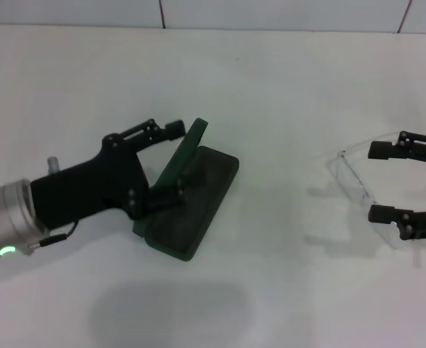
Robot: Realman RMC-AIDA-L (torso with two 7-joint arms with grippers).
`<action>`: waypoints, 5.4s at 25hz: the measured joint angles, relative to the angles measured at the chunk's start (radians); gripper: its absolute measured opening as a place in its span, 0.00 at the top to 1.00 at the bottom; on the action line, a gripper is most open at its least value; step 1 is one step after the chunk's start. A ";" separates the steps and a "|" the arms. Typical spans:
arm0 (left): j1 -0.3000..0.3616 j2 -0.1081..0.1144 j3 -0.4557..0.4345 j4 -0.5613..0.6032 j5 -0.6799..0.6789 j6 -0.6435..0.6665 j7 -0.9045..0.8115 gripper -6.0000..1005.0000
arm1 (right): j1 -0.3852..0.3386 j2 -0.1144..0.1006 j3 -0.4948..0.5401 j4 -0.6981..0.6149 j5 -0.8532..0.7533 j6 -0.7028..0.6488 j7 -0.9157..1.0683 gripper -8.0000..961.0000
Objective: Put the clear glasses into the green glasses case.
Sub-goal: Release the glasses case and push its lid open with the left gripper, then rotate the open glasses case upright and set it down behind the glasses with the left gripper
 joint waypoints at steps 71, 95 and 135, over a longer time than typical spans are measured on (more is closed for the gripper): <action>0.012 -0.146 -0.434 1.024 1.545 -0.398 -1.619 0.33 | 0.006 0.003 -0.002 -0.029 -0.024 0.031 0.002 0.17; -0.085 -0.146 -0.418 1.114 1.625 -0.355 -1.517 0.78 | -0.015 0.008 0.014 -0.029 -0.020 0.045 -0.015 0.17; -0.301 -0.155 0.014 1.031 1.664 -0.550 -1.258 0.78 | -0.125 0.026 0.012 -0.029 -0.024 0.019 -0.146 0.18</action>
